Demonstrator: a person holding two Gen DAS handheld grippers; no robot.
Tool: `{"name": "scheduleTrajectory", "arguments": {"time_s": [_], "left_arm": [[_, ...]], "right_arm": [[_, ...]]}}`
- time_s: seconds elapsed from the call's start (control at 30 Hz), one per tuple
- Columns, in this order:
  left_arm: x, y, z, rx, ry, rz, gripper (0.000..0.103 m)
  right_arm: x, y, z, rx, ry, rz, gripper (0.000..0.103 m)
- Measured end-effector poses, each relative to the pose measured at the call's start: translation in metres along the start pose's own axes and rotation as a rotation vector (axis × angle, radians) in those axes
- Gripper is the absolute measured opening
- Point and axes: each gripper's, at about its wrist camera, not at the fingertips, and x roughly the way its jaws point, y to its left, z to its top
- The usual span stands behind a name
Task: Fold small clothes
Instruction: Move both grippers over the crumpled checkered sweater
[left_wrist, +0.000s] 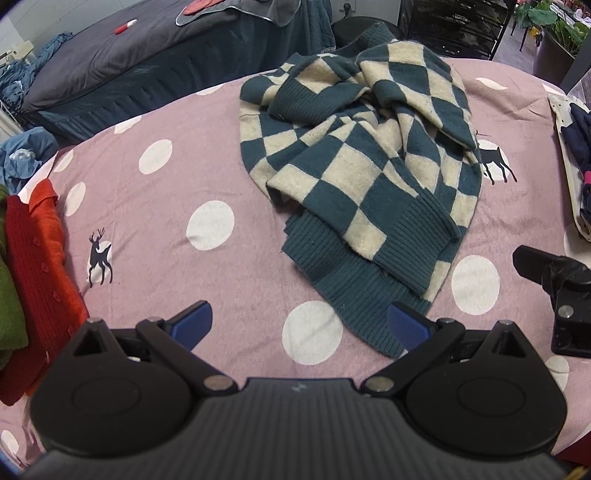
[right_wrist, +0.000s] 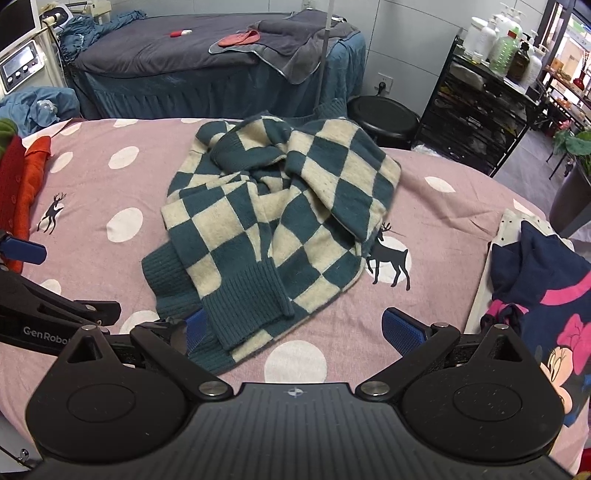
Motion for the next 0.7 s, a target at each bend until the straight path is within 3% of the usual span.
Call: {"name": "scheduleTrajectory", "arguments": {"time_s": [0.7], "left_arm": [[0.0047,-0.0019,0.0045,-0.006,0.039,0.020,0.103]], "right_arm": [[-0.0073,-0.0008,-0.0063,0.057,-0.030,0.033,0.103]]}}
